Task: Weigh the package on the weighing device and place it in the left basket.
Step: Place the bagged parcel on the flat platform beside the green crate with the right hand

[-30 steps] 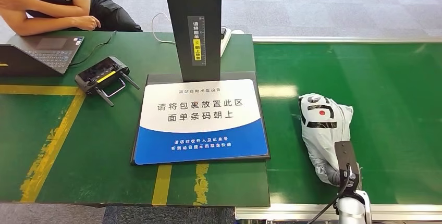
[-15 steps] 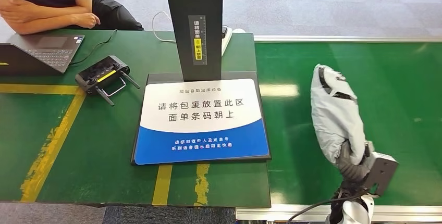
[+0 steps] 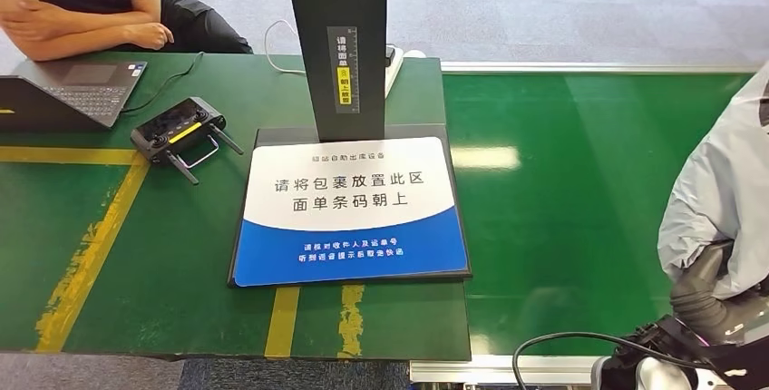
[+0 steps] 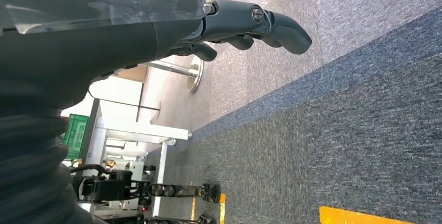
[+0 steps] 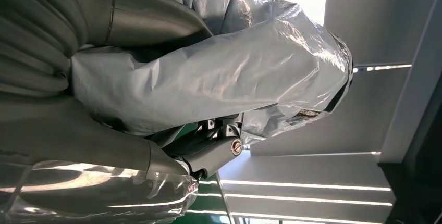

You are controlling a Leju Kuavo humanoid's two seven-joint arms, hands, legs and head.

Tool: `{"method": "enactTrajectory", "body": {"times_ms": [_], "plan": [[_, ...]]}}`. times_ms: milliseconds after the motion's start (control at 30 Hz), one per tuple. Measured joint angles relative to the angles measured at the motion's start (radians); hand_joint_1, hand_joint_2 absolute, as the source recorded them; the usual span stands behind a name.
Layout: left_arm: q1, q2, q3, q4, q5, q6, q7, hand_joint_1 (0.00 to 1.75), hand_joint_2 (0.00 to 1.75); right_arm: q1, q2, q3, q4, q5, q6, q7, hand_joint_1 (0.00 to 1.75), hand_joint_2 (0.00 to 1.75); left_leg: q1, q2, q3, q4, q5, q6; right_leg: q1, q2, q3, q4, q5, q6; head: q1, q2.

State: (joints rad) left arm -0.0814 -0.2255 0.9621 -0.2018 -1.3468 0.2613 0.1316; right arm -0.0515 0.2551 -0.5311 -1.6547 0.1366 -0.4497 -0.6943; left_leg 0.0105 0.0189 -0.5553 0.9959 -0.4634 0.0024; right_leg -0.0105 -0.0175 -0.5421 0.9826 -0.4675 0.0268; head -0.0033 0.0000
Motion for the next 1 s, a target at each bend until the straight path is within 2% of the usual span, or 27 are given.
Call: {"method": "enactTrajectory", "body": {"times_ms": [133, 200, 300, 400, 467, 600, 733, 833, 1000], "plan": [[0.0, 0.0, 0.0, 0.0, -0.003, 0.0, 0.0, 0.0, 1.75, 0.016, -0.001, 0.031, -0.054, -0.013, -0.051, 0.0, 1.75, 1.75, 0.0, 0.0, 0.0, 0.0, 0.0, 0.0, 0.0, 0.0, 0.0, 0.0, 0.0, 0.0, 0.0, 0.0], [0.0, 0.0, 0.0, 0.0, -0.003, 0.0, -0.001, 0.0, 1.75, 0.024, -0.005, 0.06, -0.069, -0.006, -0.042, 0.004, 1.75, 1.75, 0.0, 0.001, 0.0, 0.0, 0.0, 0.0, 0.0, 0.0, 0.0, 0.001, 0.0, 0.0, 0.0, 0.0], [-0.002, 0.0, 0.0, 0.0, -0.003, 0.001, -0.01, 0.0, 1.75, 0.03, -0.029, 0.145, -0.058, 0.067, 0.105, 0.061, 1.75, 1.75, 0.0, 0.002, 0.0, 0.0, 0.0, 0.0, 0.0, 0.001, -0.001, 0.001, 0.0, 0.0, 0.0, 0.0], [-0.002, 0.0, 0.0, 0.0, -0.003, 0.0, -0.029, 0.0, 1.75, 0.03, -0.062, 0.248, -0.007, 0.221, 0.245, 0.122, 1.75, 1.75, 0.0, 0.001, 0.0, 0.0, 0.001, 0.0, 0.0, 0.001, 0.0, 0.001, 0.0, 0.0, 0.0, 0.0], [-0.001, 0.0, 0.0, 0.0, -0.003, 0.0, -0.036, 0.0, 1.75, 0.031, -0.077, 0.3, 0.028, 0.28, 0.269, 0.134, 1.75, 1.75, 0.0, 0.0, 0.0, 0.0, 0.001, 0.0, 0.0, 0.0, 0.0, 0.001, 0.0, 0.0, 0.0, 0.0], [0.0, 0.001, 0.0, 0.0, -0.003, -0.002, -0.041, 0.0, 1.75, 0.032, -0.099, 0.363, 0.068, 0.312, 0.315, 0.145, 1.75, 1.75, 0.0, -0.001, -0.001, 0.0, 0.001, -0.001, 0.0, -0.001, -0.001, 0.002, 0.0, 0.0, 0.0, 0.0], [-0.001, 0.002, 0.0, 0.0, -0.003, -0.004, -0.043, 0.0, 1.75, 0.034, -0.135, 0.475, 0.108, 0.419, 0.548, 0.159, 1.75, 1.75, 0.0, 0.0, -0.001, 0.0, 0.001, -0.001, 0.0, 0.0, -0.002, 0.002, 0.0, -0.001, 0.0, 0.0], [0.0, 0.002, 0.0, 0.0, -0.003, -0.006, -0.044, 0.0, 1.75, 0.034, -0.142, 0.561, 0.148, 0.465, 0.574, 0.161, 1.75, 1.75, 0.0, -0.002, -0.002, 0.0, 0.001, -0.001, 0.0, -0.003, -0.002, 0.002, -0.001, -0.001, 0.0, 0.0], [0.002, 0.002, 0.002, 0.0, -0.001, -0.009, -0.046, 0.0, 1.75, 0.02, -0.163, 0.638, 0.191, 0.481, 0.576, 0.167, 1.75, 1.75, 0.0, -0.003, -0.002, 0.0, 0.002, -0.001, 0.0, -0.002, -0.002, 0.002, -0.001, -0.001, 0.0, 0.0]]}}
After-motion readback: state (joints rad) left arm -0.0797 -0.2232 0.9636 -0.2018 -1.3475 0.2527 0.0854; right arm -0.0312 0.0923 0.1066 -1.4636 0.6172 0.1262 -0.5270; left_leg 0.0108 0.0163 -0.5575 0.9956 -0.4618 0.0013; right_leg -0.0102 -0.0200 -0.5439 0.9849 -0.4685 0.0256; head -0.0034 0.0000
